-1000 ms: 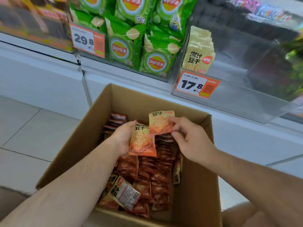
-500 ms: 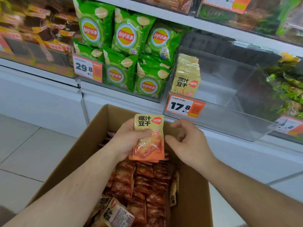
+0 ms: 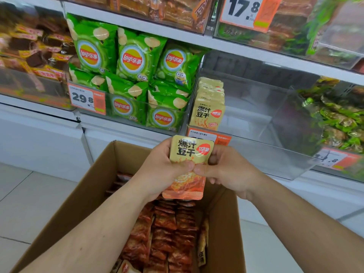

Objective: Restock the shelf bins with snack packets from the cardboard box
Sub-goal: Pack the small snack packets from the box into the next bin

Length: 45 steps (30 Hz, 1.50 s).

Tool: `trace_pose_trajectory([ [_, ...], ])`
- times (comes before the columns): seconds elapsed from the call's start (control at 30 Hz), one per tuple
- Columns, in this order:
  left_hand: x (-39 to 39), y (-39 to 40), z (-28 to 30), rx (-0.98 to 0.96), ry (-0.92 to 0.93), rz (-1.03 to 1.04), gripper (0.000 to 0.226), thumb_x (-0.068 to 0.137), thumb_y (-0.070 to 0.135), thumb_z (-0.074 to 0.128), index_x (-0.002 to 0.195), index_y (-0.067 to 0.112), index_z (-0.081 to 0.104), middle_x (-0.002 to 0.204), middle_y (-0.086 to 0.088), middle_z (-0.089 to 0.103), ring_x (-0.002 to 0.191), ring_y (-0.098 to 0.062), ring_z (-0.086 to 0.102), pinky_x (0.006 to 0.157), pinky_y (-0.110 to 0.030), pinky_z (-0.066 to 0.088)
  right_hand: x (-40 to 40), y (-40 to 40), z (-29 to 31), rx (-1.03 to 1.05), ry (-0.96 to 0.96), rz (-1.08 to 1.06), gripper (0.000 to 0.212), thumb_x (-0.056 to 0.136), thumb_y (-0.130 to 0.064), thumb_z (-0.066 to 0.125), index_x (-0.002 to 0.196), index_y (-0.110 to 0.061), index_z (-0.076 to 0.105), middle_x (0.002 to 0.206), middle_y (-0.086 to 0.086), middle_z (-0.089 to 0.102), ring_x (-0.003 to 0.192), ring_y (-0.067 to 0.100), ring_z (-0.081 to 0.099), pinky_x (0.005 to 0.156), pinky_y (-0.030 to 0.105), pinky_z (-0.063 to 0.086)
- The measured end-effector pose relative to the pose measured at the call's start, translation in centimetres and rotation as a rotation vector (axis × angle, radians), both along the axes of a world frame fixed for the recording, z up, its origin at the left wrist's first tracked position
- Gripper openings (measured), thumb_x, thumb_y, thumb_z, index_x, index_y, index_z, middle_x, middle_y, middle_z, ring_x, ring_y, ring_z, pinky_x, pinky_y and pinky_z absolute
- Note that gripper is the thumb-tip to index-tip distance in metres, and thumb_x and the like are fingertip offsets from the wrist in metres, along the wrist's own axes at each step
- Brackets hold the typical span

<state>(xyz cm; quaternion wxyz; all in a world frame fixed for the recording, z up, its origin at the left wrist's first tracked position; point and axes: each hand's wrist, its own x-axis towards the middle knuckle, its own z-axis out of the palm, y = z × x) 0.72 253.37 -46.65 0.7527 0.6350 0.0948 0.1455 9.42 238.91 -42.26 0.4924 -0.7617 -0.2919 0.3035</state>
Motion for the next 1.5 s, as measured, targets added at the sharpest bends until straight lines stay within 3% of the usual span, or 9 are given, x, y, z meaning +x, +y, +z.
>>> trace_pose_trajectory([
  [0.23,2.2,-0.5,3.0,0.196,-0.079,0.110,0.041,0.083,0.003,0.074,0.111,0.031,0.060,0.106,0.004,0.072,0.100,-0.014,0.069,0.088,-0.043,0.057,1.6,0.1,3.2,0.190,0.061,-0.103,0.020,0.084,0.012,0.064,0.094,-0.006,0.064,0.064,-0.005,0.070,0.043,-0.001,0.055,0.041,0.010,0.038],
  [0.47,4.7,-0.2,3.0,0.425,-0.106,0.313,0.054,0.090,0.011,0.067,0.136,0.029,0.046,0.127,0.015,0.048,0.110,0.007,0.051,0.082,-0.002,0.041,6.3,-0.7,7.1,0.351,-0.351,-0.367,0.025,0.083,0.010,0.067,0.085,-0.014,0.061,0.062,-0.009,0.069,0.048,0.005,0.052,0.048,0.016,0.041],
  [0.63,4.7,-0.3,2.1,0.341,-0.066,0.306,0.063,0.089,0.003,0.065,0.129,0.036,0.028,0.126,0.015,0.047,0.115,0.004,0.050,0.090,-0.008,0.045,7.3,1.7,5.1,0.076,-0.212,-0.325,0.026,0.080,0.015,0.068,0.100,-0.003,0.067,0.069,-0.006,0.070,0.047,-0.007,0.059,0.044,0.008,0.042],
  [0.77,4.7,0.2,1.7,0.297,-0.043,0.287,0.064,0.089,-0.001,0.064,0.137,0.024,0.030,0.131,0.008,0.052,0.114,0.003,0.054,0.090,-0.005,0.045,9.4,3.5,3.9,-0.162,-0.237,-0.330,0.024,0.072,0.007,0.079,0.088,-0.009,0.071,0.094,0.010,0.075,0.072,0.015,0.070,0.068,0.029,0.059],
  [0.9,4.5,0.3,1.1,0.270,-0.035,0.286,0.068,0.088,0.000,0.065,0.141,0.021,0.028,0.131,0.008,0.055,0.122,-0.003,0.054,0.104,-0.035,0.047,10.3,4.5,3.3,-0.379,-0.338,-0.358,0.030,0.063,-0.016,0.087,0.090,-0.010,0.075,0.087,0.007,0.075,0.082,0.024,0.072,0.081,0.042,0.060],
  [1.03,4.4,0.3,0.5,0.265,-0.030,0.273,0.068,0.089,-0.001,0.063,0.143,0.021,0.028,0.129,0.010,0.053,0.126,-0.005,0.052,0.104,-0.044,0.047,10.0,5.0,3.3,-0.498,-0.406,-0.368,0.029,0.072,-0.030,0.082,0.089,-0.010,0.069,0.087,0.007,0.073,0.081,0.023,0.069,0.071,0.033,0.058],
  [1.17,4.2,0.7,0.3,0.268,-0.015,0.252,0.068,0.090,0.001,0.064,0.144,0.020,0.028,0.138,0.004,0.053,0.125,-0.006,0.053,0.102,-0.037,0.049,9.5,4.8,3.9,-0.504,-0.289,-0.351,0.026,0.069,-0.020,0.085,0.085,-0.009,0.068,0.082,0.010,0.074,0.074,0.024,0.072,0.071,0.038,0.062],
  [1.37,2.3,2.1,-1.1,0.345,0.051,0.260,0.054,0.091,0.004,0.061,0.133,0.028,0.036,0.121,0.013,0.059,0.108,-0.003,0.060,0.085,-0.020,0.048,8.7,3.3,5.0,-0.622,-0.280,-0.357,0.058,0.066,-0.050,0.086,0.090,-0.003,0.062,0.084,0.008,0.069,0.075,0.020,0.064,0.078,0.038,0.052],
  [1.5,0.5,4.0,-4.9,0.351,0.216,0.293,0.045,0.091,0.004,0.060,0.126,0.027,0.043,0.105,0.010,0.066,0.093,-0.009,0.061,0.075,-0.018,0.046,5.8,2.5,1.2,-0.184,-0.869,-0.668,0.053,0.080,-0.042,0.071,0.118,-0.008,0.059,0.114,0.008,0.060,0.109,0.027,0.057,0.089,0.038,0.046],
])
